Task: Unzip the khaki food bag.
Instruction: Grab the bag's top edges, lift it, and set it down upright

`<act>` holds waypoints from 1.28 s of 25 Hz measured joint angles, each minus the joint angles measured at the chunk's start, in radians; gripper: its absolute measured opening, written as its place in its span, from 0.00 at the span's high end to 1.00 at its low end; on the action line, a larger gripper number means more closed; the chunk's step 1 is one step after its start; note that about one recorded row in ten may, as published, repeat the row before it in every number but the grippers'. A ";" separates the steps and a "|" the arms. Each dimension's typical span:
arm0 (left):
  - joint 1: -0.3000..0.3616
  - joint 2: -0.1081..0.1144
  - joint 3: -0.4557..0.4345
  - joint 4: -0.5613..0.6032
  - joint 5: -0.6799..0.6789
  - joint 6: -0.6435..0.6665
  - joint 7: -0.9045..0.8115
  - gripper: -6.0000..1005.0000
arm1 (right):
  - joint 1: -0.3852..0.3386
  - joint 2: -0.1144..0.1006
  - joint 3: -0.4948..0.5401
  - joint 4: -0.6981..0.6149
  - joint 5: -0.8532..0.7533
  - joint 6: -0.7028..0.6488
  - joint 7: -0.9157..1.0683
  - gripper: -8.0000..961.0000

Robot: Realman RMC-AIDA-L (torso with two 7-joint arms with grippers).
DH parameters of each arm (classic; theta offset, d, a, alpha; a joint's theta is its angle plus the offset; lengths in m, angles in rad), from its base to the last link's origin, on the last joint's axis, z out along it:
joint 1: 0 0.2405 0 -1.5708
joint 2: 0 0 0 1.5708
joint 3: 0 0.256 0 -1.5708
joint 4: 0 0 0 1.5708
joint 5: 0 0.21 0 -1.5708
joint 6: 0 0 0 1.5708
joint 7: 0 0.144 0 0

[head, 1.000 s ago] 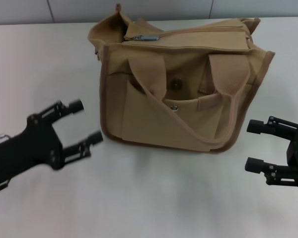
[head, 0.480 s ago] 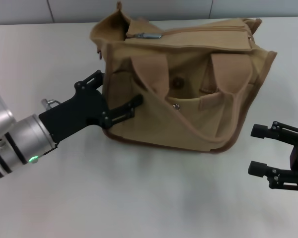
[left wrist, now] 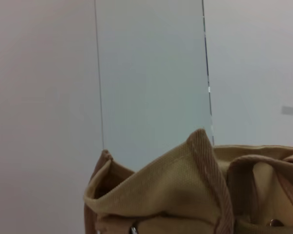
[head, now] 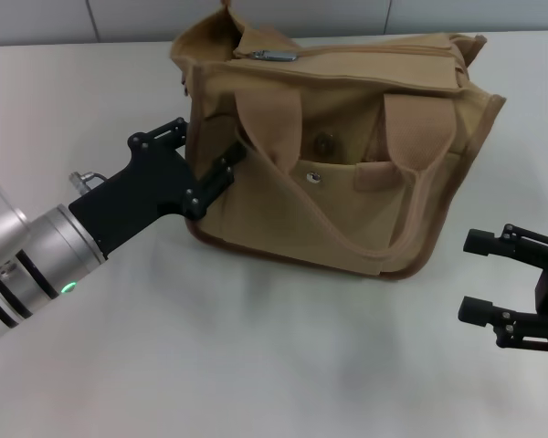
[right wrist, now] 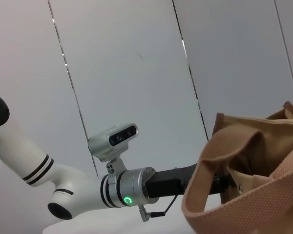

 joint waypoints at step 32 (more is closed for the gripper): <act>-0.004 0.003 0.009 0.335 -0.005 0.298 -0.214 0.91 | -0.015 -0.043 0.266 -0.017 0.399 -0.096 0.181 0.13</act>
